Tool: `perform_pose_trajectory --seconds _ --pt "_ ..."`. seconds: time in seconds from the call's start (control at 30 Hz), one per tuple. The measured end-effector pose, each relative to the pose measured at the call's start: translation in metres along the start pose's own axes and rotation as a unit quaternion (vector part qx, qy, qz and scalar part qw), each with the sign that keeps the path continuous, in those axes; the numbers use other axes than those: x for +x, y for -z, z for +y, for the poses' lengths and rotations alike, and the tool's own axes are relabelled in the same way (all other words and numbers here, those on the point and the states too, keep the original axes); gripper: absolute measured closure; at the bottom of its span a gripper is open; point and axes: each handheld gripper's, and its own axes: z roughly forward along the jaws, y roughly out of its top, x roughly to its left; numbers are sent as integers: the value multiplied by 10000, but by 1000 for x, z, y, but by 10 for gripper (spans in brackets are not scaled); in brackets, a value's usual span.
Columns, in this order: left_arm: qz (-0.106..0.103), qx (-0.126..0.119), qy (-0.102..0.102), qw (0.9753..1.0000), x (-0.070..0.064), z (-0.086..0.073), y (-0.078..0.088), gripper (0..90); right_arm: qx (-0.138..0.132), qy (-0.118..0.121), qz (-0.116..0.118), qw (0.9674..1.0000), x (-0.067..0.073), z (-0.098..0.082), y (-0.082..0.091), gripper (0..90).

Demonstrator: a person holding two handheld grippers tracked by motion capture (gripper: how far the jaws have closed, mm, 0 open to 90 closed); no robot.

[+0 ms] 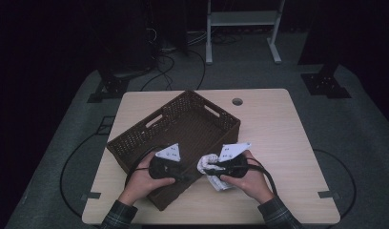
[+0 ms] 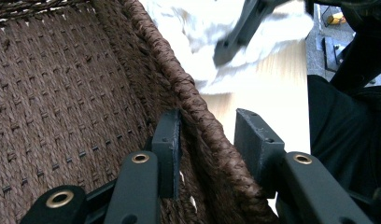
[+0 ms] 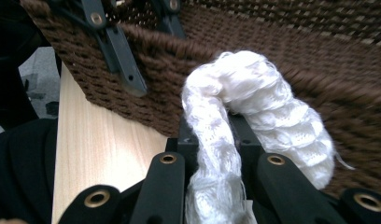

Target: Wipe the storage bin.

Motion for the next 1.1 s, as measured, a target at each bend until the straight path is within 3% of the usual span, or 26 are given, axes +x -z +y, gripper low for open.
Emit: perform_pose_trajectory --seconds 0.27,0.93,1.1 --pt "8 -2 -13 10000 0 0 0 613 447 -83 74 9989 -1 -12 -22 775" --pt "8 -2 -15 10000 0 0 0 612 983 -236 320 9944 1 -28 -53 774" --pt "10 -8 -18 10000 0 0 0 613 1051 -87 293 9940 4 -26 -52 774"
